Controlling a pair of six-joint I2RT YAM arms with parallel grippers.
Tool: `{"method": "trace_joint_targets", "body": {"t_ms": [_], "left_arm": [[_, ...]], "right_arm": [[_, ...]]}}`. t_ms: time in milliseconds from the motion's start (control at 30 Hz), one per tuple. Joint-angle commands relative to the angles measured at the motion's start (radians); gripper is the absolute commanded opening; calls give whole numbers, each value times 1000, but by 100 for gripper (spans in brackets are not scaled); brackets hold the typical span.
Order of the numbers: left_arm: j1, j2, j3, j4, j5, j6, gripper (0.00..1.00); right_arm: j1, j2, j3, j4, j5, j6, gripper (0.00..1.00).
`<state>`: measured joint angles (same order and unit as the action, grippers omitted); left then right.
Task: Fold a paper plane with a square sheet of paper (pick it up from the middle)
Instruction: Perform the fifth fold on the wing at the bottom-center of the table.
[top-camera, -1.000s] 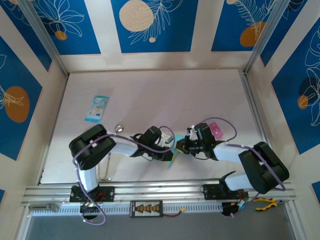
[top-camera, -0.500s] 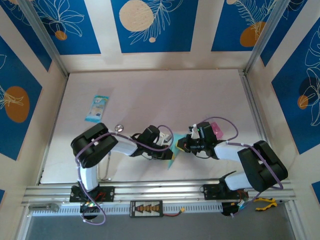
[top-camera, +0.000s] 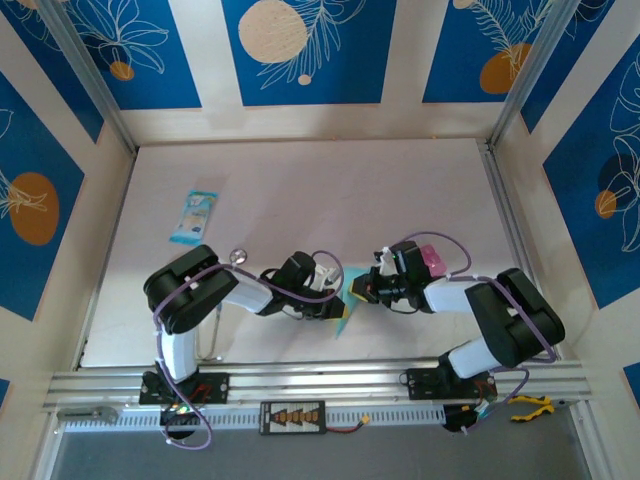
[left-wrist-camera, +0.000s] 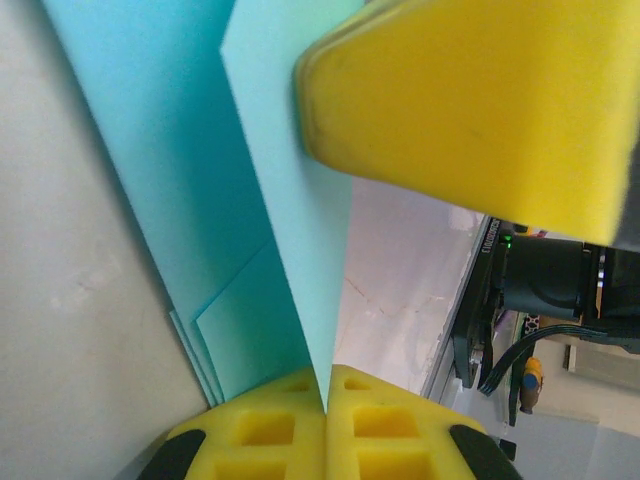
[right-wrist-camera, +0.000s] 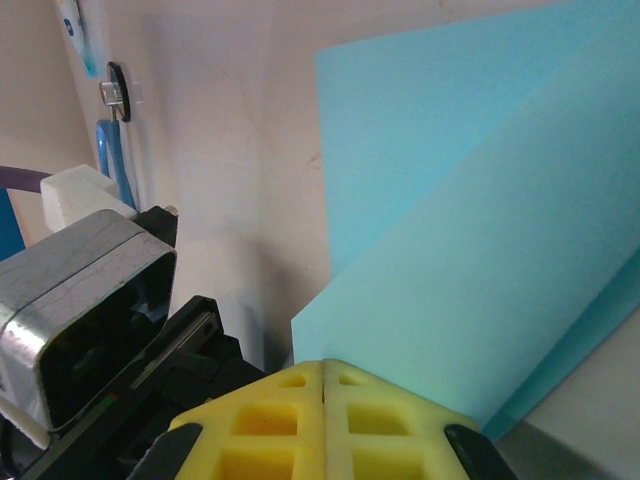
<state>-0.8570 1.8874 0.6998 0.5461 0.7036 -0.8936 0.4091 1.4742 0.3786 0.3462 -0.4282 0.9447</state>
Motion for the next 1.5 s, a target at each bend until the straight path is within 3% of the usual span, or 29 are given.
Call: {"method": "trace_joint_targets", "body": {"t_ms": [0,433,600,700,867,1167,1467], "left_arm": [[26,29,-17,12,-50,-6,0],[33,27,-18,-33,-68,4,6],[33,5,-20,-102,-94,41,19],[32,-21,-22,-150,-98,67,22],[14,-52,-7,-233,-94,117,22],[-27,-56,53,-431,-158,222,8],[-46,-86,35,-480,-189,238,19]], "right_arm": [[-7,31,22,21,-30,-22,6],[-17,155,35,70,-21,-17,6],[-16,201,34,94,-23,0,5],[-11,214,35,96,-17,12,5],[4,210,33,89,4,25,5],[39,195,46,21,55,23,5],[60,189,42,2,88,35,4]]}}
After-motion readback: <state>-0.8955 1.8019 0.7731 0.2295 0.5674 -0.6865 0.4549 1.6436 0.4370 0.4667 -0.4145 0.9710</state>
